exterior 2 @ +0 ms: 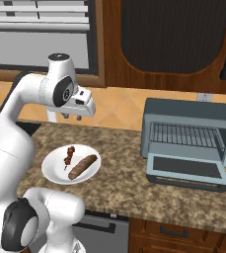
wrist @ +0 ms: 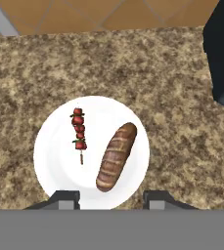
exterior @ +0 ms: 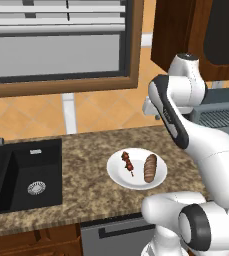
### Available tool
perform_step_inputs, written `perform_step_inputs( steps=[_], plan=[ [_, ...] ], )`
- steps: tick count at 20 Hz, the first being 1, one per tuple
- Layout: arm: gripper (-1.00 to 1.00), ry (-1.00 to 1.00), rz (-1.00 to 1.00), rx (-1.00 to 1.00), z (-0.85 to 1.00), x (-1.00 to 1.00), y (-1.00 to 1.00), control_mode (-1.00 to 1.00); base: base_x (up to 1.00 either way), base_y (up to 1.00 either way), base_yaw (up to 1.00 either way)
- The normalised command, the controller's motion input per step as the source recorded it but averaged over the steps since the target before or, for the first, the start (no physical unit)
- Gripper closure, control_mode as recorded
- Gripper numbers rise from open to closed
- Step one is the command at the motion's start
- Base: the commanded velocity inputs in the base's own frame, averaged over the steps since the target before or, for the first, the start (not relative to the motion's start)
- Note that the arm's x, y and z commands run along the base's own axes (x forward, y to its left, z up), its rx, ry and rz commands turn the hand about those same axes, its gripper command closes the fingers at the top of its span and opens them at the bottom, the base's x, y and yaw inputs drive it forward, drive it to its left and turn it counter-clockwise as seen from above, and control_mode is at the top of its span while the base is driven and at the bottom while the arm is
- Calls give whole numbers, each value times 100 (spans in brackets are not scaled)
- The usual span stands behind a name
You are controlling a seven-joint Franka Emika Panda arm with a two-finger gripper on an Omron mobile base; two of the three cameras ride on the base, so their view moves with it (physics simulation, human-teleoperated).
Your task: Pick up the kebab skewer and baguette bread, and place them inside the toaster oven. Close the toaster oven door and start by setting the timer.
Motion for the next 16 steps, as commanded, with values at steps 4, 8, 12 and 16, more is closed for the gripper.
perform_step_inputs(
  steps=[4,8,12,16],
  plan=[
    [-100,-6,0,3,-1,-24,-57,-100,0,0,0],
    [-100,-14,0,8,-2,-65,-100,-100,0,0,0],
    [-100,-17,-2,1,-19,-66,-100,-100,0,0,0],
    [-100,-19,-6,0,-31,-37,-97,-100,0,0,0]
  ],
)
